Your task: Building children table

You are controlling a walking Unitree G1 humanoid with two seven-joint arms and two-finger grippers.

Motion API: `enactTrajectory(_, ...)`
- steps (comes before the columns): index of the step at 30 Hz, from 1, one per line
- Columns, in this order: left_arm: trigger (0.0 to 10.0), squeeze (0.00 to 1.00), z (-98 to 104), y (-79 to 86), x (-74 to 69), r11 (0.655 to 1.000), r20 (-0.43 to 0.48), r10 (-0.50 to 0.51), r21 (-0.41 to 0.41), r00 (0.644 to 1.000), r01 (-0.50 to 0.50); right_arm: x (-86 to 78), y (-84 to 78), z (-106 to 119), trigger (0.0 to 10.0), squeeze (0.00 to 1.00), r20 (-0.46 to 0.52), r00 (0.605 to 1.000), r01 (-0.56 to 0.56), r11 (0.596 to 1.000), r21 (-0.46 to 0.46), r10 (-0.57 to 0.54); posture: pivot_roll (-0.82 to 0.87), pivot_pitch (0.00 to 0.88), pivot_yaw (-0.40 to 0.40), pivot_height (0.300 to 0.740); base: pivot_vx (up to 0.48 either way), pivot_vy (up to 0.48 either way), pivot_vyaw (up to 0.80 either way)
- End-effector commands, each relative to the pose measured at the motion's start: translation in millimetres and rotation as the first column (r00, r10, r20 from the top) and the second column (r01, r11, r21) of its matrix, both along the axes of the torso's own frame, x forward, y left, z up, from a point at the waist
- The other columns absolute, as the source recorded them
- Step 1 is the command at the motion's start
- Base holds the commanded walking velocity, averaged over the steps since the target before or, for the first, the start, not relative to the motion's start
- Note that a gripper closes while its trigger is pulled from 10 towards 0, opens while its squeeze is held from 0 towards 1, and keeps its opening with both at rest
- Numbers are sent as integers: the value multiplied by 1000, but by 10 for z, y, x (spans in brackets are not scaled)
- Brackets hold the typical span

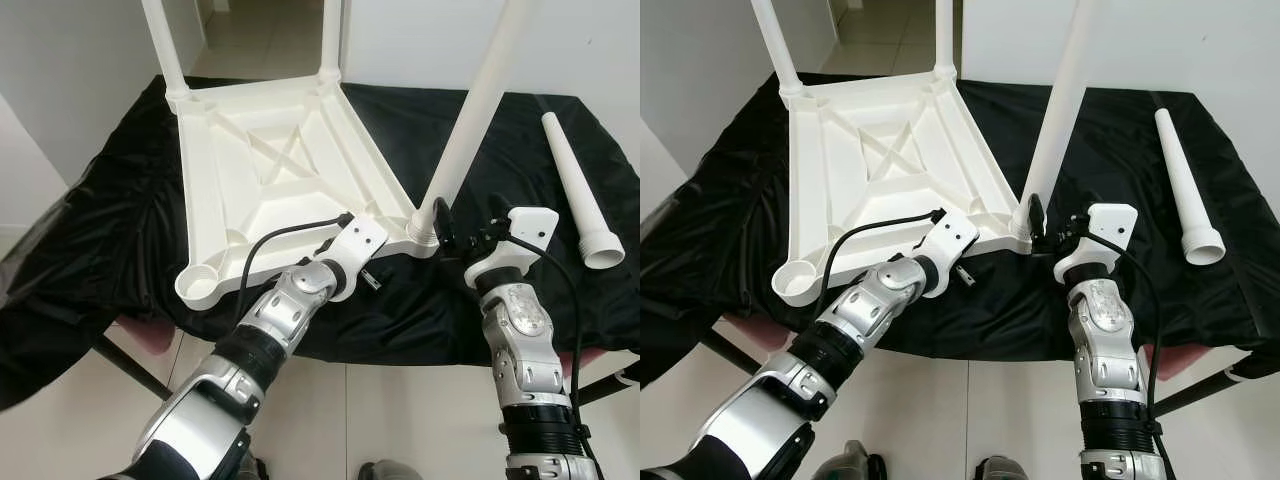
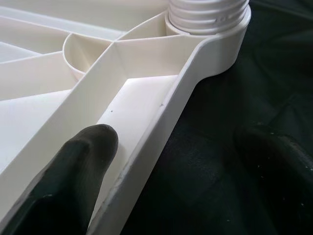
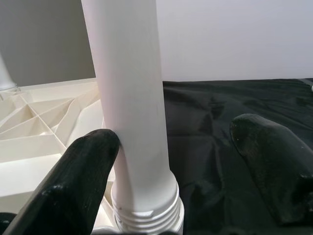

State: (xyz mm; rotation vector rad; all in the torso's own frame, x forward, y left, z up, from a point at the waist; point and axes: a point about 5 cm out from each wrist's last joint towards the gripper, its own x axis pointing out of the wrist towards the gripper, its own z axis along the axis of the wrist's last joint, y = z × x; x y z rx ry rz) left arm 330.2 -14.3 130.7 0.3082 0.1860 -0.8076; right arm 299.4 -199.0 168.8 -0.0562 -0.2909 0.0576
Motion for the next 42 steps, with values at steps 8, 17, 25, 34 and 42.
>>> enactTrajectory(8, 0, 0, -27, -26, -2, 998, -15, -58, 9, 998, 59, 22, -1, 40, 10000, 0, 16, 1000, -8, 1000, -14, 8, -62, 66, 59, 740, 0, 0, 0)
enactTrajectory(17, 0, 0, -43, 0, -55, 986, 9, -158, 49, 987, 157, 28, -11, 60, 10000, 0, 25, 1000, -17, 1000, -23, 17, -69, 69, 64, 740, 0, 0, 0)
enactTrajectory(25, 667, 0, -124, 105, -110, 968, -3, -231, 99, 973, 230, 23, -30, 70, 10000, 0, 29, 999, -23, 999, -37, 24, -71, 72, 62, 740, 0, 0, 0)
enactTrajectory(34, 10000, 0, -170, 179, -139, 954, -3, -260, 151, 966, 257, 41, -25, 65, 10000, 0, 7, 998, -63, 997, -44, 64, -73, 64, 57, 740, 0, 0, 0)
enactTrajectory(42, 10000, 0, -87, 240, -125, 953, 16, -274, 135, 962, 269, 108, -66, -21, 10000, 0, -63, 988, -139, 990, 18, 140, -69, 54, 47, 740, 0, 0, 0)
